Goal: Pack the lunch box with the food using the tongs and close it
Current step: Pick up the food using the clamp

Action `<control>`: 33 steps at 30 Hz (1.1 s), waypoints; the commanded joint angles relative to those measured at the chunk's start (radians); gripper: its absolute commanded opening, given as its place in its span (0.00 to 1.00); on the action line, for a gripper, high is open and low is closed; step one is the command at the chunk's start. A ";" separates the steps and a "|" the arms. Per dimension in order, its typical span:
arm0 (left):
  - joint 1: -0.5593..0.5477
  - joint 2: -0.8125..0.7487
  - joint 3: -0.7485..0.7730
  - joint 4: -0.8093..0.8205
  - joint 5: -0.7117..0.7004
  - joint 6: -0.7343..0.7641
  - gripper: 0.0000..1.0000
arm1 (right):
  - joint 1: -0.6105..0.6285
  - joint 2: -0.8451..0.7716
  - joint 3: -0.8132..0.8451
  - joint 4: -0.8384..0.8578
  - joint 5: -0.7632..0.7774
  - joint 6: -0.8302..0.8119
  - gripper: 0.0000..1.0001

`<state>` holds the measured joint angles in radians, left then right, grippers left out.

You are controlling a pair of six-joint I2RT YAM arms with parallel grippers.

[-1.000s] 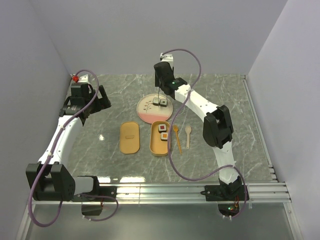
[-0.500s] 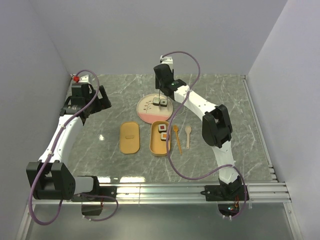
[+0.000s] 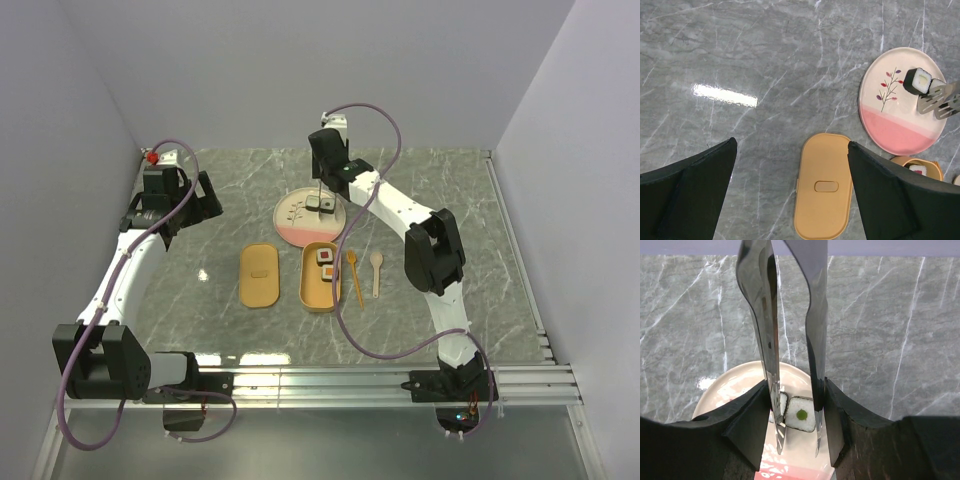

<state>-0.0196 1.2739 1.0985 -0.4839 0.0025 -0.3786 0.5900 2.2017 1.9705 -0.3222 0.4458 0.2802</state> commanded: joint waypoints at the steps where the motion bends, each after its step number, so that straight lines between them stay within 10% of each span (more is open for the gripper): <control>1: -0.003 0.002 0.040 0.008 0.001 0.017 0.99 | -0.012 -0.014 0.022 0.041 0.019 0.008 0.52; 28: -0.005 0.041 0.074 -0.005 0.001 0.023 1.00 | -0.038 0.075 0.137 0.028 0.022 0.022 0.52; 33: -0.003 0.042 0.074 -0.002 0.001 0.023 1.00 | -0.039 0.076 0.134 0.023 0.022 0.017 0.40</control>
<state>-0.0196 1.3155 1.1286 -0.4988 0.0029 -0.3782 0.5610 2.2868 2.0628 -0.3141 0.4496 0.2974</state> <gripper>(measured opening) 0.995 0.427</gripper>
